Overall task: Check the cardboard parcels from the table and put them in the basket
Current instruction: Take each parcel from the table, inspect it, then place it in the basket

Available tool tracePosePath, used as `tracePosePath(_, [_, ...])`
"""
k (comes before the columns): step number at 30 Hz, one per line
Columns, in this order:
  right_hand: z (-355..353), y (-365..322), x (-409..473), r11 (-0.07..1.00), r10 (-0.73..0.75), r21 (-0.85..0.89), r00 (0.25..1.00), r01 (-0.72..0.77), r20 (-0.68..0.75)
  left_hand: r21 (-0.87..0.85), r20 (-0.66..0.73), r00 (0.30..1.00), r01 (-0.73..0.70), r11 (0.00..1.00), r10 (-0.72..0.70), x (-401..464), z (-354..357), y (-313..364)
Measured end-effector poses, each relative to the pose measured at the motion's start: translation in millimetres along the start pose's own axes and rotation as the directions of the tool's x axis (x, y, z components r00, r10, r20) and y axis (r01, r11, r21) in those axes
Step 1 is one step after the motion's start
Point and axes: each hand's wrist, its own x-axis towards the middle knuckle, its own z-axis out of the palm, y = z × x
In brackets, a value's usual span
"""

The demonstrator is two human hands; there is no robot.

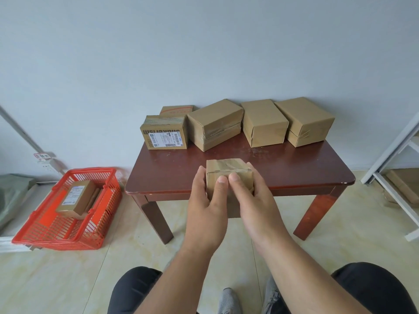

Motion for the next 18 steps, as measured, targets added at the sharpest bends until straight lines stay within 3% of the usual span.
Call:
tracePosePath(6, [-2.1,6.9,-6.7,1.0,-0.015,-0.019,1.0,0.015,0.005,-0.002,-0.04,0.999,0.011,1.0,-0.011,3.6,-3.7,3.8])
tracePosePath(11, [-1.4,-0.3,-3.4,0.996,0.042,0.075,0.999,-0.042,0.0,-0.027,-0.01,0.999,0.04,0.999,-0.041,-0.1,-1.6,4.6])
tracePosePath(18, [2.5,-1.5,-5.7,0.998,0.031,0.049,0.999,-0.033,0.031,0.035,0.045,0.999,-0.003,0.999,0.002,2.1,-7.3,6.6])
